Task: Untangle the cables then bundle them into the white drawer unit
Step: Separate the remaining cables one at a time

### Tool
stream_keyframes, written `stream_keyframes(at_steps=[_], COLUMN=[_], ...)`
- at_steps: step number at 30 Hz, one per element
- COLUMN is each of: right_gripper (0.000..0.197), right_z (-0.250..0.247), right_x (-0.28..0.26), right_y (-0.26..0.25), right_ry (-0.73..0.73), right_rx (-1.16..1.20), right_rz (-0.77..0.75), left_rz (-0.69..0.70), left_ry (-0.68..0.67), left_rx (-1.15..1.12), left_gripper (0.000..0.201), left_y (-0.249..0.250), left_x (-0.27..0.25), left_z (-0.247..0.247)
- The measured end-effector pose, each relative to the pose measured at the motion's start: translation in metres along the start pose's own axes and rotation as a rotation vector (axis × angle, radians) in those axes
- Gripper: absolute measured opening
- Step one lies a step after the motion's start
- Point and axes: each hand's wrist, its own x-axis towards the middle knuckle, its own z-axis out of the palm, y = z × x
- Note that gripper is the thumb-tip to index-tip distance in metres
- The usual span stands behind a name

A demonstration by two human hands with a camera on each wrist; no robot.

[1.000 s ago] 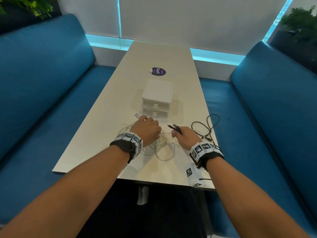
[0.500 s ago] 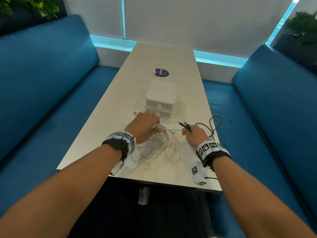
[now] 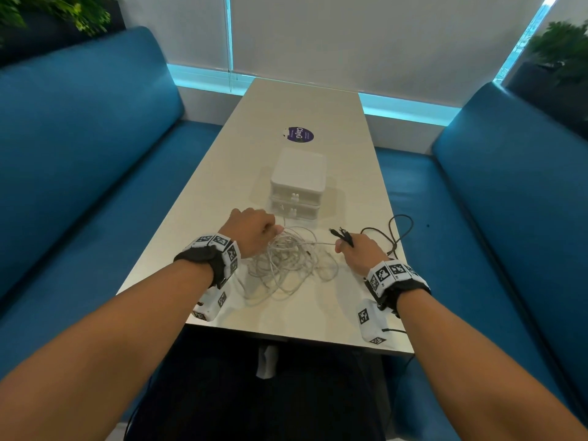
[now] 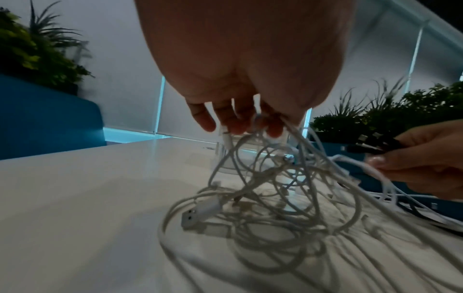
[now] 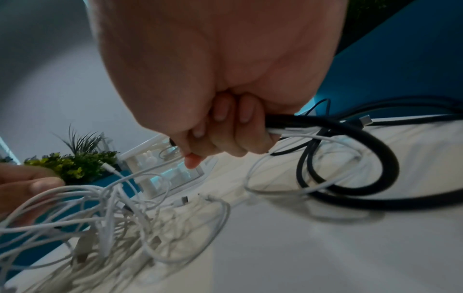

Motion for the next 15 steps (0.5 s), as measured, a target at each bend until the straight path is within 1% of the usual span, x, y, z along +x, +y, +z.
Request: stream_keyframes(at_steps=[2,3,4,5,6,7,9,11,13,15], right_gripper=[0.023,0.022,0.022,0.022,0.021,0.021,0.021,0.022,0.022,0.023], right_z=[0.001,0.002,0.003,0.005,0.006,0.007,0.009,0.008,0.004,0.0], right_x=[-0.002,-0.004,-0.004,-0.004,-0.004,-0.004,-0.004,-0.005,-0.006,-0.004], right_y=[-0.003,-0.006,-0.007,-0.009,-0.01,-0.012,-0.011,-0.008,-0.001,0.008], right_ry=[-0.007,-0.01,-0.015,-0.021,-0.025,-0.026,-0.023,-0.017,0.0,0.016], right_rx=[0.001,0.009,0.018,0.024,0.028,0.033,0.052,0.075,0.083,0.063], right_rz=[-0.027,-0.042,-0.057,-0.068,-0.076,-0.085,-0.102,-0.097,-0.076,-0.052], left_rz=[-0.001,0.025,0.058,0.089,0.113,0.149,0.197,0.208,0.22,0.225], left_ry=[0.043,0.057,0.06,0.049,0.028,0.007,-0.057,-0.125,-0.145,-0.131], left_rx=[0.015,-0.008,-0.039,-0.089,-0.118,-0.118,-0.013,0.138,0.204,0.238], left_gripper=[0.014,0.014,0.026,0.033,0.034,0.031,0.025,0.025,0.029,0.036], left_y=[0.008,0.015,0.023,0.032,0.042,0.051,0.061,0.059,0.051,0.043], left_x=[0.0,0.0,0.001,0.003,0.005,0.005,0.007,0.007,0.006,0.007], left_z=[-0.003,-0.005,-0.006,-0.008,-0.009,-0.01,-0.004,0.004,0.006,0.001])
